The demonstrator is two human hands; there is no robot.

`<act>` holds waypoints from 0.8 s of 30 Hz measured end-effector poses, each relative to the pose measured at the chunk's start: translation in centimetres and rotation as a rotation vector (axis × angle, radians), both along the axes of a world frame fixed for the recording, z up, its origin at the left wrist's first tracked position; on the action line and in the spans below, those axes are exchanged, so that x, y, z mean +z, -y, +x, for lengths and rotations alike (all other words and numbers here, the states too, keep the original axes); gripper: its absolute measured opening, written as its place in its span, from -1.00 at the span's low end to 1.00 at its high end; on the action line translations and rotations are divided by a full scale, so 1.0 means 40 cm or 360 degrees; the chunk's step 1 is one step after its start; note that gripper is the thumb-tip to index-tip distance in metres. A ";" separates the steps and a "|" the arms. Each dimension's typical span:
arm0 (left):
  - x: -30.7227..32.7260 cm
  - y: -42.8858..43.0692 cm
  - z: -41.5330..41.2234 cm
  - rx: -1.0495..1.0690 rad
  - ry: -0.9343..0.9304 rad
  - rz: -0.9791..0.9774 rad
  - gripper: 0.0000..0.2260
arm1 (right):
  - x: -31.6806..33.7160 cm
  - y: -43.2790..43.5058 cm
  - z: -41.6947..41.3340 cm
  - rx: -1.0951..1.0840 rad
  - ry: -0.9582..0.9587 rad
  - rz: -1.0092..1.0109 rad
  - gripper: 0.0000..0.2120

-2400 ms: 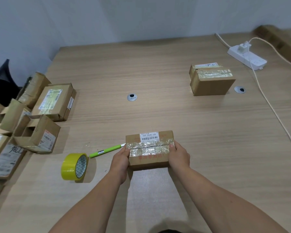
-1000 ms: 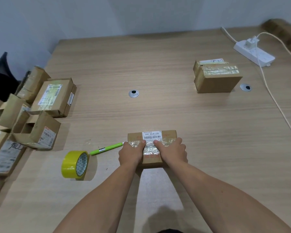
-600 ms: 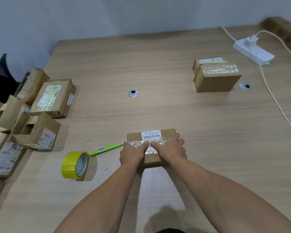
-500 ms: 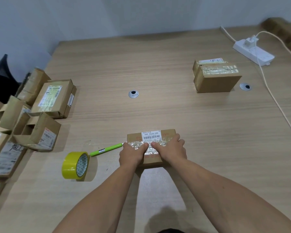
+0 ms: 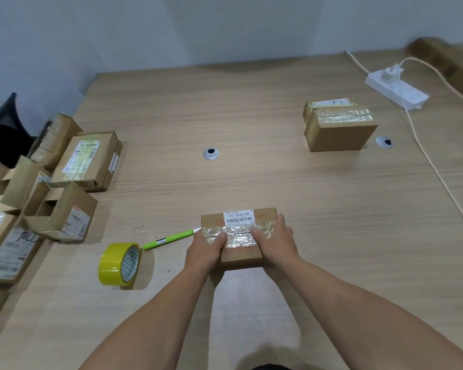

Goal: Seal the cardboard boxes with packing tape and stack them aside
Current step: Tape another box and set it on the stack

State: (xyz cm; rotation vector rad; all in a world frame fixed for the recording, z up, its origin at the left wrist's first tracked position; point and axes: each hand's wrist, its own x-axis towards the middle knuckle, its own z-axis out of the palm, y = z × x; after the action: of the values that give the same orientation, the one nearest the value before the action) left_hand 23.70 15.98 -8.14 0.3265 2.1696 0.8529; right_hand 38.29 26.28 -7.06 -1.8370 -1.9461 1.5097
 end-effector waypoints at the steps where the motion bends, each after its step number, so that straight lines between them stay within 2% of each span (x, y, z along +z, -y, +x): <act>1: -0.001 0.006 -0.004 0.0012 0.0045 0.0034 -0.59 | -0.002 -0.001 0.008 -0.0024 -0.0066 -0.0029 -0.15; 8: -0.019 0.021 -0.007 -0.0068 -0.0038 0.0032 -0.63 | -0.017 0.012 0.010 -0.0103 -0.0150 0.0049 -0.36; 13: -0.014 0.025 -0.016 0.0178 0.0276 0.0139 -0.66 | -0.036 -0.004 0.020 -0.0175 -0.0195 -0.0033 -0.49; 15: -0.014 0.027 -0.013 0.0225 0.0286 0.0183 -0.63 | -0.051 -0.009 0.021 -0.0197 -0.0213 -0.0017 -0.54; 20: -0.005 0.021 -0.005 0.0189 0.0137 0.0128 -0.61 | -0.060 -0.017 0.016 -0.0231 -0.0249 0.0014 -0.58; 24: 0.000 0.019 -0.012 0.0227 0.0195 0.0105 -0.61 | -0.050 -0.017 0.027 -0.0218 -0.0289 -0.0012 -0.59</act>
State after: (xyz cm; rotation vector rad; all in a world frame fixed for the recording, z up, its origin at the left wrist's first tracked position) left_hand 23.24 15.22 -8.15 0.1486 2.0730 0.9992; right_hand 39.38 26.95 -9.08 -1.7285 -1.7011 1.5811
